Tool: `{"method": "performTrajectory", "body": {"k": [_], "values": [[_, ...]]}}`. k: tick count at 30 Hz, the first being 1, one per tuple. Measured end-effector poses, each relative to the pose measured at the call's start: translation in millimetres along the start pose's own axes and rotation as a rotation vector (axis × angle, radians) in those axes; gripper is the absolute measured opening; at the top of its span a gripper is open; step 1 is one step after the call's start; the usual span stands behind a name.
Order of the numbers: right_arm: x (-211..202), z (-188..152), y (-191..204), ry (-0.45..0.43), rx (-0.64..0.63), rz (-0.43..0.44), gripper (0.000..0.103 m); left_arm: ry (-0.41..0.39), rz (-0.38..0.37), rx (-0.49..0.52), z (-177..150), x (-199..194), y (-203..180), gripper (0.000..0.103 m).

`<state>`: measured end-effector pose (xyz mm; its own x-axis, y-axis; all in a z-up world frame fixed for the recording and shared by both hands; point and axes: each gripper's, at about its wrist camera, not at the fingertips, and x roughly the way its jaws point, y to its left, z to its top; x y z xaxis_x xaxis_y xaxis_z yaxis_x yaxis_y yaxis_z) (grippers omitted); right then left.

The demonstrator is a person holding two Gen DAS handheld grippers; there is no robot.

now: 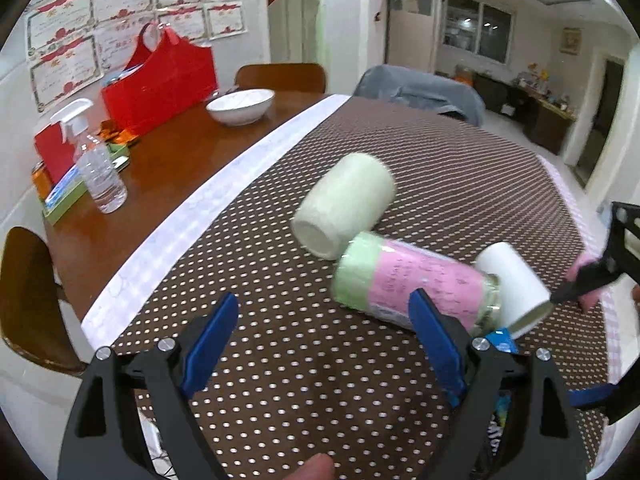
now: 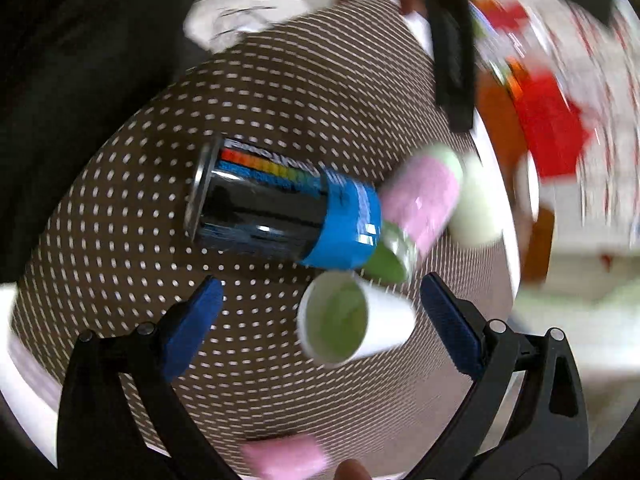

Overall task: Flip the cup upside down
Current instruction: 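Bring the right tool down over the lying blue can and grasp it, then lift the blue can with the right tool, turning its closed metal end up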

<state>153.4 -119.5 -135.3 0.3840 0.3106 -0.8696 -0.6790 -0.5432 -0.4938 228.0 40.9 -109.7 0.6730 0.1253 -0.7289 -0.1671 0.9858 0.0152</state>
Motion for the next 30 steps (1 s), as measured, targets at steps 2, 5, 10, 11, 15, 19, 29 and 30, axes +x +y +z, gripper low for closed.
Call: {"method": "performTrajectory", "body": {"k": [2,5,10,11,15,19,29,30], "values": [[5.5,4.6,6.2,-0.005,-0.110,0.015,0.097,0.018,0.018,-0.012,-0.1,5.1,4.1,0.085],[14.6,12.6,12.9,-0.022,-0.269,0.060,0.096,0.047,0.050,-0.028,-1.8,11.4,9.9,0.085],[19.0,21.8,9.4,-0.058,-0.397,0.135,0.096,0.079,0.090,-0.065,-3.8,20.4,24.5,0.085],[20.2,24.0,8.0,-0.067,-0.415,0.150,0.096,0.083,0.095,-0.073,-4.6,21.4,27.6,0.085],[30.1,36.8,11.6,-0.076,-0.500,0.206,0.094,0.092,0.112,-0.093,-4.9,24.5,38.7,0.085],[46.0,48.6,8.9,-0.048,-0.459,0.259,0.086,0.102,0.119,-0.111,-6.6,27.9,49.5,0.085],[53.9,82.8,0.1,-0.021,-0.317,0.263,0.075,0.081,0.084,-0.077,-3.1,27.7,54.3,0.085],[52.7,85.1,2.6,-0.017,-0.322,0.260,0.075,0.080,0.078,-0.073,-3.3,27.9,54.5,0.085]]}}
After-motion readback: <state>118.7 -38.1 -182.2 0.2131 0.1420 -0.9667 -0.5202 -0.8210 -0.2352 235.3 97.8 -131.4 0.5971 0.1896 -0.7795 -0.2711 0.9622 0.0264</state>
